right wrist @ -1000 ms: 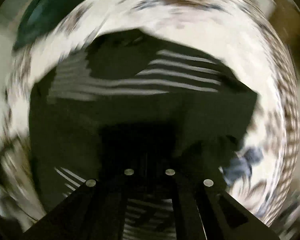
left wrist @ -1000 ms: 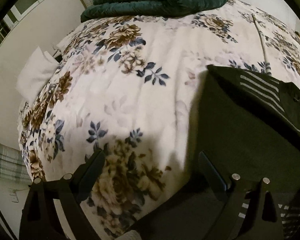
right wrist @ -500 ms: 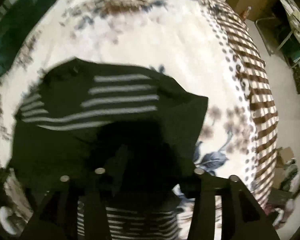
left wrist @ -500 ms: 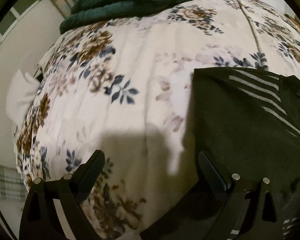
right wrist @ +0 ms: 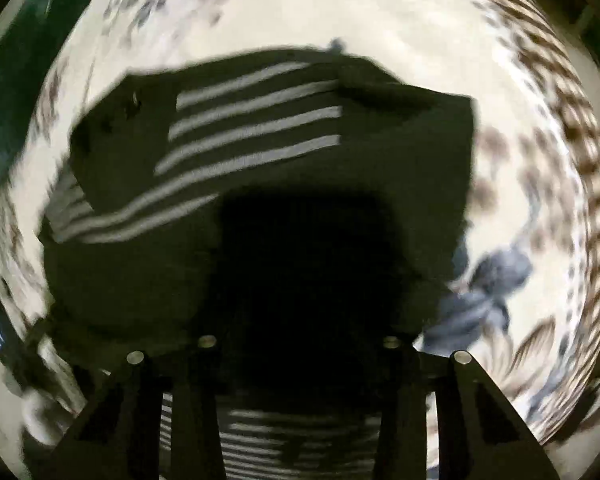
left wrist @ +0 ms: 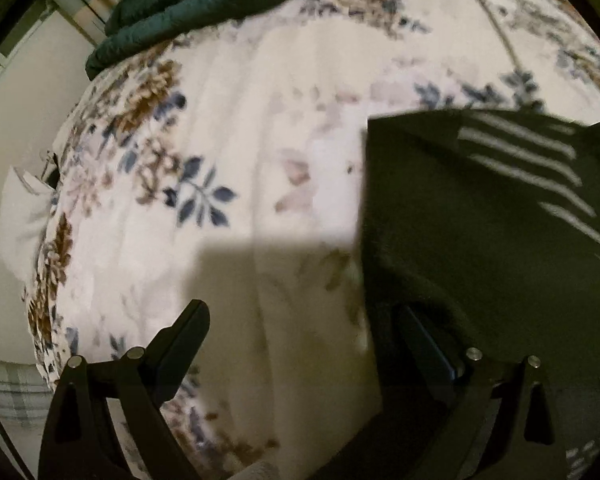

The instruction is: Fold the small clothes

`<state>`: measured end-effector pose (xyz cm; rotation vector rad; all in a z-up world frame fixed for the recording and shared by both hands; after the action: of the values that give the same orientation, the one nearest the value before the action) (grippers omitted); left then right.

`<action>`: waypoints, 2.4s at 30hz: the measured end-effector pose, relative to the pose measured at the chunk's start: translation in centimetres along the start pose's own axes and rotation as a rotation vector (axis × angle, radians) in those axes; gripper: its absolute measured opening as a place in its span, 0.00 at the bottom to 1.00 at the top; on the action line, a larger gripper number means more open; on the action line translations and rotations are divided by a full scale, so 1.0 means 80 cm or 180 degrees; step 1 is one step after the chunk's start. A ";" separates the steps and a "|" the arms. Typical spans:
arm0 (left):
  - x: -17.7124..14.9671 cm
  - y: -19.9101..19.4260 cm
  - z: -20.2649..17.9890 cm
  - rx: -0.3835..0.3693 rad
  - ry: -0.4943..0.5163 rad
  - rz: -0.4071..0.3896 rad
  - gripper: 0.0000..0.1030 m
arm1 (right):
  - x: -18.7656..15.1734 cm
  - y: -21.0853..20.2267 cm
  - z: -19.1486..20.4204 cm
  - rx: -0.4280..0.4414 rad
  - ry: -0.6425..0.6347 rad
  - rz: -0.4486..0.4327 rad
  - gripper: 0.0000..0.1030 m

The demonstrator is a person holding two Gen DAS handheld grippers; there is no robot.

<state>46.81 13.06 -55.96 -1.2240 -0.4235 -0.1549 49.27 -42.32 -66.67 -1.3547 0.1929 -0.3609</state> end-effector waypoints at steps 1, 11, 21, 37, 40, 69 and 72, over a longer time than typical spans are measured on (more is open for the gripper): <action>-0.003 -0.011 0.005 -0.0029 -0.0030 -0.0036 0.95 | -0.008 -0.015 -0.002 0.0024 0.0066 -0.0067 0.47; -0.057 -0.037 0.025 -0.0146 -0.0290 0.0134 0.95 | -0.113 -0.036 -0.030 0.1045 0.1376 -0.0106 0.54; -0.052 -0.023 0.028 -0.0035 -0.0112 0.0049 0.95 | -0.112 0.007 -0.036 0.0607 0.1610 -0.0467 0.00; -0.060 -0.037 0.032 -0.0032 -0.0139 0.0025 0.95 | -0.127 0.007 -0.024 0.1007 0.1744 -0.0154 0.39; -0.061 -0.036 0.032 -0.0005 -0.0107 0.0023 0.95 | -0.123 0.032 -0.022 0.0972 0.1878 -0.0091 0.39; -0.034 -0.032 0.011 -0.0047 0.0013 -0.0130 0.95 | -0.030 -0.054 -0.052 -0.0315 0.0476 -0.0810 0.61; -0.027 -0.024 0.000 -0.0015 0.0131 -0.0178 0.95 | -0.010 -0.027 -0.047 -0.0319 0.0355 -0.0691 0.52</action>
<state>44.22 12.15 -55.12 -1.2124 -0.4220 -0.2286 46.97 -45.84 -65.39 -1.4597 0.1582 -0.6168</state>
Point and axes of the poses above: each gripper's, at about its wrist camera, not at the fingertips, and y roughly the way its jaws point, z to its left, x to its top, the point moved 5 cm from there along y, roughly the way its jaws point, and after that the axes turned 7 degrees about -z, right-handed, at the moved point
